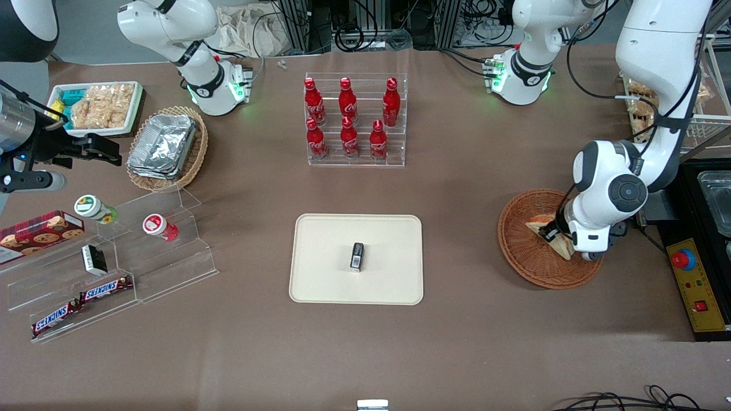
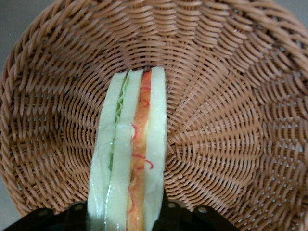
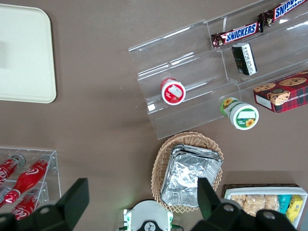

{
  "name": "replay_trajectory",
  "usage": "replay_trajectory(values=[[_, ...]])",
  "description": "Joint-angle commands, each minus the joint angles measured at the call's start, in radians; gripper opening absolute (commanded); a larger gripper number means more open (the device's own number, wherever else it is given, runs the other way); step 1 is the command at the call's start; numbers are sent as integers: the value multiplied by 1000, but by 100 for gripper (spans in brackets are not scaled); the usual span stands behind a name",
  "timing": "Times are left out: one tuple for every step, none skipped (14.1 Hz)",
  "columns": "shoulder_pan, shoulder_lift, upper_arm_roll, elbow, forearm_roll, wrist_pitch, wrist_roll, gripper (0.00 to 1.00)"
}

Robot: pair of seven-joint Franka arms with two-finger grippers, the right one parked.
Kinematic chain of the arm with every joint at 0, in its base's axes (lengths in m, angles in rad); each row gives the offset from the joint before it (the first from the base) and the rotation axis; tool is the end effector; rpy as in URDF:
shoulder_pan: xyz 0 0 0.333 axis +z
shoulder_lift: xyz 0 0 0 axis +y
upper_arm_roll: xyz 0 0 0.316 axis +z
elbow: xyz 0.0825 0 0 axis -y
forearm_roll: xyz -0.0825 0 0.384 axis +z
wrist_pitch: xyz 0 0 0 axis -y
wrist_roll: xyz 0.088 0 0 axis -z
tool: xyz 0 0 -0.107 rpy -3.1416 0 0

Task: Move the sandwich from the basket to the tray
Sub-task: 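Lift the sandwich and carry it with the left gripper to the white tray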

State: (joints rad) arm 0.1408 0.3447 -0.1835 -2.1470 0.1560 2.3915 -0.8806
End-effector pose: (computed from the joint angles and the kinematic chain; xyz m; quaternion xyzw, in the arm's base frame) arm 0.5595 -0.0227 0.2346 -0.9336 -0.3549 0.0321 0.0376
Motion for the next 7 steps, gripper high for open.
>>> replay_trajectory(values=[[-6,-35,-7,48,27,-75,-21,0],[-7,-45,-11,91,30,-144,-17,0],[-16,-55,-24,145,30,-229,-12,0],[-23,-59,-37,215,30,-320,-11,0],[-24,-55,-60,295,28,-407,-12,0],[-24,-47,-92,377,27,-490,-14,0],[-24,-41,-112,459,19,-565,-12,0]])
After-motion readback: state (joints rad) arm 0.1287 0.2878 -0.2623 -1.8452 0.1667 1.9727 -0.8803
